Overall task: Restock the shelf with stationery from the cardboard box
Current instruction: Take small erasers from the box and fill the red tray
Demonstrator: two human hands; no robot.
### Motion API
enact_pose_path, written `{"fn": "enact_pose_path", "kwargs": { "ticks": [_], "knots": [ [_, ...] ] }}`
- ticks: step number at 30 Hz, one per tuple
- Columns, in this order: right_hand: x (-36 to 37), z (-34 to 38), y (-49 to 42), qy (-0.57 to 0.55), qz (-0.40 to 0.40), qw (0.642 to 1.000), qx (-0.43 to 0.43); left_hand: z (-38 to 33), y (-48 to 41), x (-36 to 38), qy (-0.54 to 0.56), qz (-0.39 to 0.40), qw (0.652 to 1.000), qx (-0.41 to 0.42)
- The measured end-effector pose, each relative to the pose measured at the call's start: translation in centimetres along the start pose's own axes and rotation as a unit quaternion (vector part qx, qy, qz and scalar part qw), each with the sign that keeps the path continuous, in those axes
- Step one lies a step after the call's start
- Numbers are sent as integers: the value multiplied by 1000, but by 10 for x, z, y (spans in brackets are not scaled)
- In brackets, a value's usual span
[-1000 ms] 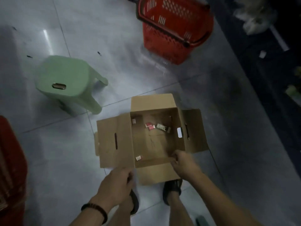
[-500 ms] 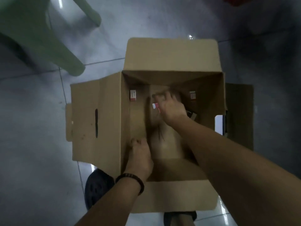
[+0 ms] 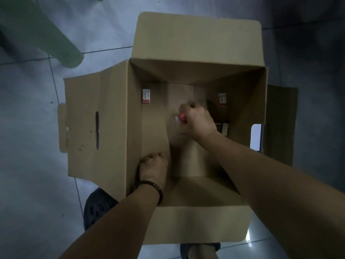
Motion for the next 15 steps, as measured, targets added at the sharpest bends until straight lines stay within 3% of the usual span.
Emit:
{"fn": "enact_pose_path", "kwargs": {
  "ticks": [4,5,6,7,9,11,12,13,15],
  "knots": [
    [13,1,11,-13,18,999,24,8,-1,-7,98,12,995,12],
    [12,1,13,-44,4,998,44,10,-2,-12,182,31,983,-1],
    [9,1,16,-90,-29,993,69,13,-4,-18,308,55,949,-30],
    [3,3,22,-144,-78,982,91,16,-5,-24,444,93,889,-71],
    [-13,11,40,-260,-181,941,120,16,0,-39,687,181,690,-134],
    [-27,27,66,-348,-236,896,142,14,6,-53,821,239,486,-180],
    [-32,35,79,-371,-247,883,150,12,11,-62,858,267,400,-182],
    [-36,44,90,-379,-250,878,151,10,16,-74,877,291,341,-172],
    [-38,60,107,-364,-247,886,148,7,26,-89,881,337,301,-143]
  ]
}}
Point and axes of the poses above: each hand's wrist, its own y-axis away from the middle knuckle, its own x-axis out of the palm, z = x × y, the point moved 4 cm from there along -y, towards the middle knuckle, and after that the axes turned 13 degrees about -x, right-handed, at the moved point
